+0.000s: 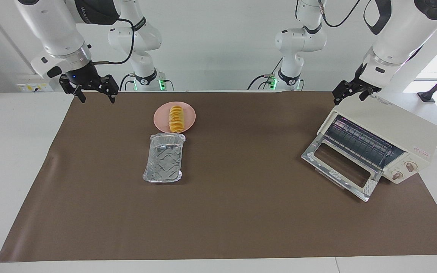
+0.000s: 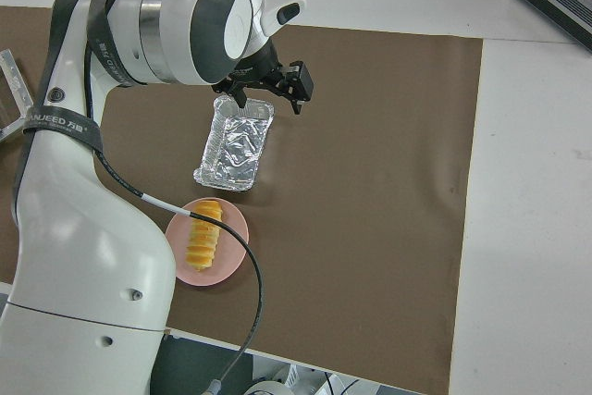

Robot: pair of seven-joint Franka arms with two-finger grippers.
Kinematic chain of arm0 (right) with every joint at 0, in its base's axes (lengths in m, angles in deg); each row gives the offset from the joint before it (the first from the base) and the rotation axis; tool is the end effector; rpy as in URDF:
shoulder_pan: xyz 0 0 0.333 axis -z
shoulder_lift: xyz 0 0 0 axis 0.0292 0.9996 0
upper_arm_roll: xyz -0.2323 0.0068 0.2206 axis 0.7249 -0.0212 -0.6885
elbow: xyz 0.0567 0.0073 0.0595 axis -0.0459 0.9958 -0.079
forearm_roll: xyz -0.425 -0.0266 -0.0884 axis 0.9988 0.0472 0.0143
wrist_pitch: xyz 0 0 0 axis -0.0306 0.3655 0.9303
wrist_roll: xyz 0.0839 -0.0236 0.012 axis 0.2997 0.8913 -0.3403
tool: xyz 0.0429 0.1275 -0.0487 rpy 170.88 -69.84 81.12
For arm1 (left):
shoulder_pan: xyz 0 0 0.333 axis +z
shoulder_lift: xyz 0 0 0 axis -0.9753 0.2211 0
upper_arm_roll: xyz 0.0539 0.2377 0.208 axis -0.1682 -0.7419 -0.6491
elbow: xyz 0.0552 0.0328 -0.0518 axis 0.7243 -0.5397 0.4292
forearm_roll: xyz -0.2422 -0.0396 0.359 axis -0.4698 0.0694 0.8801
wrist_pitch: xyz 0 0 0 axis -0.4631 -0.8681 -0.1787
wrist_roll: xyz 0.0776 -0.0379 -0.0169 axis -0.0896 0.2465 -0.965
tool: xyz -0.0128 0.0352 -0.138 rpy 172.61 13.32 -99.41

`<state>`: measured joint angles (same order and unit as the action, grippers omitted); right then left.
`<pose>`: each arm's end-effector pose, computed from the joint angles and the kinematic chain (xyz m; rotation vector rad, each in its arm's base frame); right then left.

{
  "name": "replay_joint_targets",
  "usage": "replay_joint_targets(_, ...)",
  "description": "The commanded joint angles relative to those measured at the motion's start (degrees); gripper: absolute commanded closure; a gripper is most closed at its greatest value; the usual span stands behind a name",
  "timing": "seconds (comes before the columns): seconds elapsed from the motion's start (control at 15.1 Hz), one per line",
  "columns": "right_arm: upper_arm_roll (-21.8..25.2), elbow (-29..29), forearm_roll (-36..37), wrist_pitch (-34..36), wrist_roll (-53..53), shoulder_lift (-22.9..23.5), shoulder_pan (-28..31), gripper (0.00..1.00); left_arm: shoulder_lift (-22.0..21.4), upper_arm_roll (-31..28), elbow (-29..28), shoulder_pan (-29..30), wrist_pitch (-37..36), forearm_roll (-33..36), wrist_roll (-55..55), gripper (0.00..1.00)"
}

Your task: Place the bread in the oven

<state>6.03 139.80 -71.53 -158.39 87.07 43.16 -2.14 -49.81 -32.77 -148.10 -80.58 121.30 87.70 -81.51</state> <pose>0.5713 0.0030 0.5768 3.1115 -0.0385 -0.1052 0.5762 -0.0473 0.5777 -3.0997 -0.1393 0.1918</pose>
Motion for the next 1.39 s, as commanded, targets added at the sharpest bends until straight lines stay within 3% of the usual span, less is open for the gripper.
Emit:
replay_joint_targets(0.0, -0.49, -0.28, -0.18, 0.51, -0.97, 0.16, 0.91, 0.00, -0.78, 0.18, -0.64, 0.71, 0.62, -0.58, 1.06, 0.00)
replay_joint_targets(0.27, -0.49, -0.28, -0.10, 0.86, -1.14, -0.01, 1.17, 0.00, -0.78, 0.18, -0.64, 0.71, 0.62, -0.58, 1.06, 0.00)
replay_joint_targets(0.46, -0.57, 3.48, -1.23, 0.95, -0.97, -1.76, 1.09, 0.00, -0.86, 0.18, -0.73, 0.71, 0.62, -0.58, 1.06, 0.00)
replay_joint_targets(0.6, -0.83, 8.22, -4.91, 0.34, -0.35, -3.60, 0.38, 0.00, -0.86, 0.18, -0.73, 0.71, 0.62, -0.58, 1.06, 0.00)
replay_joint_targets(0.8, -1.28, 21.64, -8.09, -7.19, 5.43, -7.47, -4.34, 0.00, -0.86, 0.18, -0.73, 0.71, 0.53, -0.50, 0.97, 0.00)
replay_joint_targets(0.99, -1.28, 29.41, -12.30, -10.72, 6.07, -7.22, -9.01, 0.00, -0.86, 0.18, -0.73, 0.71, 0.62, -0.58, 1.06, 0.00)
replay_joint_targets(1.13, -1.28, 34.32, -12.84, -17.21, 7.29, -7.13, -12.61, 0.00, -0.86, 0.18, -0.90, 1.06, 0.53, -0.50, 0.97, 0.00)
replay_joint_targets(1.33, -1.28, 38.29, -14.42, -23.55, 12.29, -5.03, -18.06, 0.00, -0.86, 0.18, -0.90, 1.15, 0.53, -0.50, 0.97, 0.00)
